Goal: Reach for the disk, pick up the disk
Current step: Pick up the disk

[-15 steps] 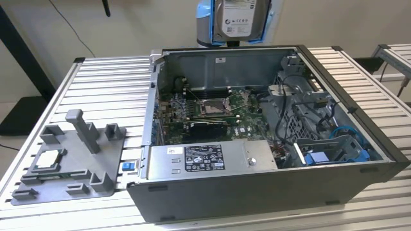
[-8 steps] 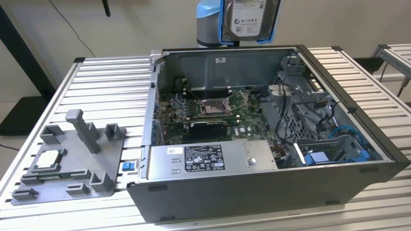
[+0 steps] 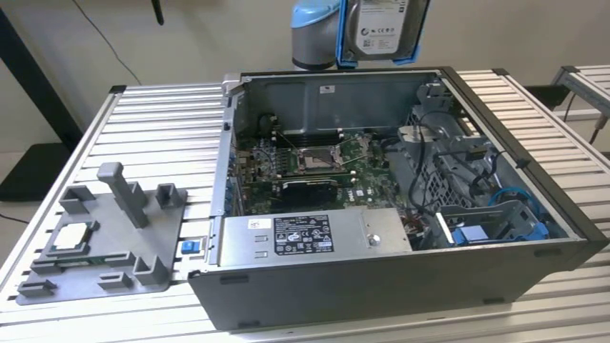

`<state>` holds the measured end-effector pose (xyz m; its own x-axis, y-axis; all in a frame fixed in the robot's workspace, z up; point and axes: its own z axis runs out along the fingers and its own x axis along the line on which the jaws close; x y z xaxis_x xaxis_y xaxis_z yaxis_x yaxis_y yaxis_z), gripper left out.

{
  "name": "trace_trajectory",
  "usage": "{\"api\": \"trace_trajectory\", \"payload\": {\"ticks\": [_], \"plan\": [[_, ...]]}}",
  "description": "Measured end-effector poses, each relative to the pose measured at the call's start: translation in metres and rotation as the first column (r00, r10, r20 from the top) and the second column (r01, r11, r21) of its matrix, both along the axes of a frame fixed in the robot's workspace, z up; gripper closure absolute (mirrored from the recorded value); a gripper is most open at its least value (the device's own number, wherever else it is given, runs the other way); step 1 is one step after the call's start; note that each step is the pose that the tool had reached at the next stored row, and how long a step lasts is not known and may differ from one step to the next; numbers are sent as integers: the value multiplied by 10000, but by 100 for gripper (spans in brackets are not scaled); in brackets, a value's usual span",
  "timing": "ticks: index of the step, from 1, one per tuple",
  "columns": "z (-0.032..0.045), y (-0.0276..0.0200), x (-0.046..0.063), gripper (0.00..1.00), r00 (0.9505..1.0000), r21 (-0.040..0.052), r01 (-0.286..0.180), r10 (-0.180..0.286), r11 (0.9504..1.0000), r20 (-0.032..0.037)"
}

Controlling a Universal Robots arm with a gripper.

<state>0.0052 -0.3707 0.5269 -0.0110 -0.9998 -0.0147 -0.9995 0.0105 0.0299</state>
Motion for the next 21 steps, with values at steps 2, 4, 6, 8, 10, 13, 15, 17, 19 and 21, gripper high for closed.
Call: {"api": "trace_trajectory", "payload": {"ticks": [2,4,6,8,10,13,15,17,19,21], "plan": [[2,0,29,100,10000,-7,0,0,10000,-1],[13,0,56,100,10000,-32,0,0,10000,-4],[21,0,86,100,10000,-45,0,0,10000,-7],[21,0,141,100,10000,-42,0,0,10000,-7],[22,0,218,100,10000,-43,1,-1,10000,-14],[22,0,339,100,10000,-43,0,0,10000,-29],[22,0,420,100,10000,-43,-1,1,10000,-40],[22,0,499,100,10000,-43,-1,1,10000,-51],[22,0,578,100,10000,-43,0,0,10000,-61],[22,0,655,100,10000,-43,-1,0,10000,-71]]}}
